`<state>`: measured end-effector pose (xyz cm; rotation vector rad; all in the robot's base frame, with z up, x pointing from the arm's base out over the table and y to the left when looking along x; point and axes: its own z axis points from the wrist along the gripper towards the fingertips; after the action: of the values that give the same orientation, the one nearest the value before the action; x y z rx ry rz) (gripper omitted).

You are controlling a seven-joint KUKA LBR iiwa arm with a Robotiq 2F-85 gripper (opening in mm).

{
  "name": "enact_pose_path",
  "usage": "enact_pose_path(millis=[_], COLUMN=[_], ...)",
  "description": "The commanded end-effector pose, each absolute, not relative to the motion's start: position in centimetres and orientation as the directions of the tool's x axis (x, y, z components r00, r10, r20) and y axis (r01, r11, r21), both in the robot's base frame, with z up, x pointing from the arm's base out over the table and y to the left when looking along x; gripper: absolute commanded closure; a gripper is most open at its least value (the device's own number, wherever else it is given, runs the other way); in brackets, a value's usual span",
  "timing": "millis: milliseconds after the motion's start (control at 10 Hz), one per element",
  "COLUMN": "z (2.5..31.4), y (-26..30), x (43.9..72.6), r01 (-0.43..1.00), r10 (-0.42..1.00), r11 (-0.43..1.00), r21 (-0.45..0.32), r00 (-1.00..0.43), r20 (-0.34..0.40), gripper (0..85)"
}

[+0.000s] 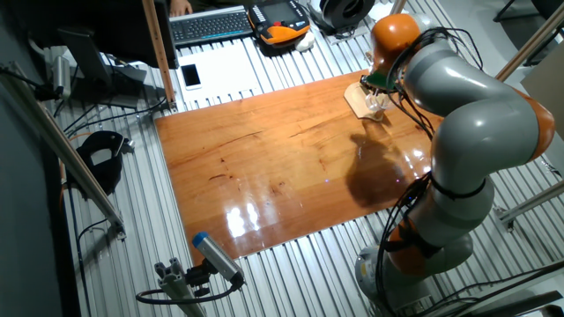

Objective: Put the cup on the cup rack

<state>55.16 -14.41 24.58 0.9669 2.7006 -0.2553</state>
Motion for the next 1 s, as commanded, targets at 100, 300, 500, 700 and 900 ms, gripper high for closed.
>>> enact_pose_path(millis=[100,300,500,700,900], z=[24.67,24.63,24.55,24.45,24.45], y=[-14.47,-14.36,-14.28,-14.15,-14.18], x=[55.09,55.09,55.13,55.17,55.16], r01=[0.660,0.666,0.673,0.684,0.685], r10=[0.621,0.627,0.637,0.651,0.655], r11=[0.749,0.744,0.739,0.729,0.729], r21=[-0.056,-0.054,-0.044,-0.031,-0.024], r00=[-0.729,-0.724,-0.718,-0.707,-0.706], r20=[-0.288,-0.289,-0.281,-0.276,-0.270], gripper=[85.0,85.0,85.0,85.0,85.0])
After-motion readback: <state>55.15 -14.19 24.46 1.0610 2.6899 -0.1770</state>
